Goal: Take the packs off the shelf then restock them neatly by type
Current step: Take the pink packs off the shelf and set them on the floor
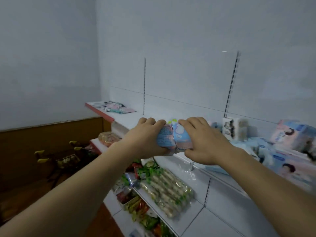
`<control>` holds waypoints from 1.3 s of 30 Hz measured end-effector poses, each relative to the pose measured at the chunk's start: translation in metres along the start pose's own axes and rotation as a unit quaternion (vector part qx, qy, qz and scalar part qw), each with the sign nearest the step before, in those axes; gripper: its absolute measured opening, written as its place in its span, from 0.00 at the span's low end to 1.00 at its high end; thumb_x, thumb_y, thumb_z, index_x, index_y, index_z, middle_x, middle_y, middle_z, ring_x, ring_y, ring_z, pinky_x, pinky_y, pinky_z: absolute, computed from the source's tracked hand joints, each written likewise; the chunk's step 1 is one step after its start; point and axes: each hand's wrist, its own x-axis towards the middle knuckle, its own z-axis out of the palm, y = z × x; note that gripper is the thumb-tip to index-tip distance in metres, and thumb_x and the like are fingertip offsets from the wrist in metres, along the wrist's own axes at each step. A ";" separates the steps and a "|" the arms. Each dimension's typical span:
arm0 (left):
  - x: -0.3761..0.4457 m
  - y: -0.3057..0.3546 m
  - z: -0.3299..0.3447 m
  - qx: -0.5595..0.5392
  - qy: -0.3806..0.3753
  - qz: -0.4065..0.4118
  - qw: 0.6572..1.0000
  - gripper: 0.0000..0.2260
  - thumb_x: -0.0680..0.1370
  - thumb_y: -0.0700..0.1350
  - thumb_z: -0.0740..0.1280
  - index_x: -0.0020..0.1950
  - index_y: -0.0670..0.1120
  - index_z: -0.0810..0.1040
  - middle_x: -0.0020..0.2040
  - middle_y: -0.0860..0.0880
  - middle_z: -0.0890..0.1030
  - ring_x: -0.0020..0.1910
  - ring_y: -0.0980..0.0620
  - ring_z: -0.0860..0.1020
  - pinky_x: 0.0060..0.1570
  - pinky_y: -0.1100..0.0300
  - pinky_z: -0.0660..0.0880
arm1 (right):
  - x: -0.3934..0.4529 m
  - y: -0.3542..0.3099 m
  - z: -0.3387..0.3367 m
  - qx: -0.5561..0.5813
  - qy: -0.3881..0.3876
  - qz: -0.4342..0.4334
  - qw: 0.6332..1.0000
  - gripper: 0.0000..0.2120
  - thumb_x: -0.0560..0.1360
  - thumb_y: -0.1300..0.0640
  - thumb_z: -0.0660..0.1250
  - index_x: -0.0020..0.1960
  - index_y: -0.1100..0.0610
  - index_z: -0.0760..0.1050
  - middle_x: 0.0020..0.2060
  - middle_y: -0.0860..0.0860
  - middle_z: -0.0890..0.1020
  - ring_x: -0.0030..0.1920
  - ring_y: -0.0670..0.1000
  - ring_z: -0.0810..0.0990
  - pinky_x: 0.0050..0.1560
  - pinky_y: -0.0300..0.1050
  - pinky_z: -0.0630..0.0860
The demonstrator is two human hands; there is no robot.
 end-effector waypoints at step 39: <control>0.026 -0.700 0.106 0.037 -0.131 -0.368 0.920 0.46 0.69 0.72 0.69 0.79 0.55 0.53 0.74 0.52 0.63 0.73 0.49 0.57 0.68 0.48 0.69 | 0.617 -0.412 0.370 0.176 -0.106 -0.303 0.931 0.44 0.73 0.41 0.69 0.79 0.49 0.48 0.73 0.50 0.60 0.73 0.52 0.58 0.66 0.50 0.73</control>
